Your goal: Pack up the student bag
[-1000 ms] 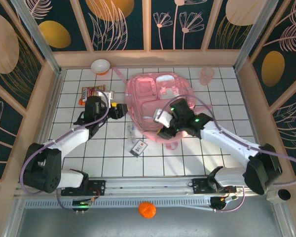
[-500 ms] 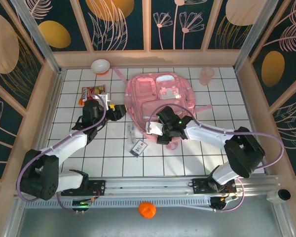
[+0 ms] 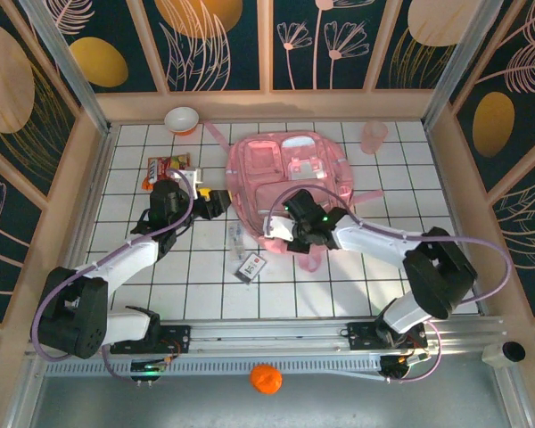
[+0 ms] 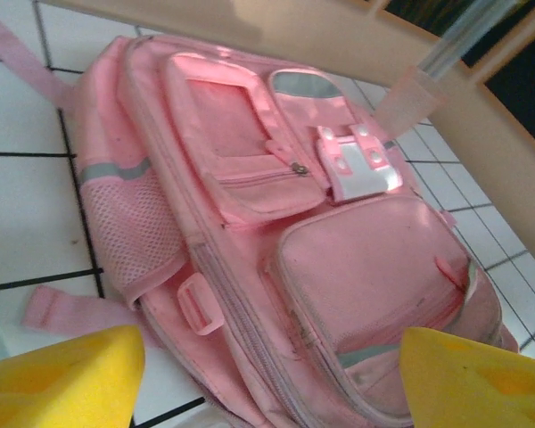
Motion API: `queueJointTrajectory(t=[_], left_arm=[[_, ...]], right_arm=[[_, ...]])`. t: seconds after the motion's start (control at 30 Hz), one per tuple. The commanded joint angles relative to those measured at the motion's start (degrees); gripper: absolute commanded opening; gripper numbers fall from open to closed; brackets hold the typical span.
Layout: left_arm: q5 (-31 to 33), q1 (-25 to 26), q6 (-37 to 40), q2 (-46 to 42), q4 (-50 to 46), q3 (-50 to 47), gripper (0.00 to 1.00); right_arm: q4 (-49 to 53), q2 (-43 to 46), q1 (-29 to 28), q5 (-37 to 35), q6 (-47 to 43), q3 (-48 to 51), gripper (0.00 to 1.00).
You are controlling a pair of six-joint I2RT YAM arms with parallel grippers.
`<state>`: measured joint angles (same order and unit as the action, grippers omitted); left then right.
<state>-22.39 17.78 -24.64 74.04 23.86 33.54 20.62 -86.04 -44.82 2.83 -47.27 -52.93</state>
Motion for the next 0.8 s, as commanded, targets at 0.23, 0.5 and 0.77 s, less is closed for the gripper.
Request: queueJointTrajectory(t=[0.23, 0.5, 0.77], left_arm=[[-9.97, -0.15, 3.75, -1.12, 9.32, -2.84, 0.74], [-6.77, 0.06, 4.11, 4.95, 9.11, -3.96, 0.68], [-6.1, 1.54, 4.0, 13.78, 13.74, -2.63, 0.64]], right_arm=[[16.3, 12.18, 12.44, 21.12, -4.13, -17.03, 0.0], [18.94, 11.77, 15.36, 23.27, -6.26, -21.08, 0.0], [18.76, 12.3, 15.55, 23.54, -6.5, -21.94, 0.0]])
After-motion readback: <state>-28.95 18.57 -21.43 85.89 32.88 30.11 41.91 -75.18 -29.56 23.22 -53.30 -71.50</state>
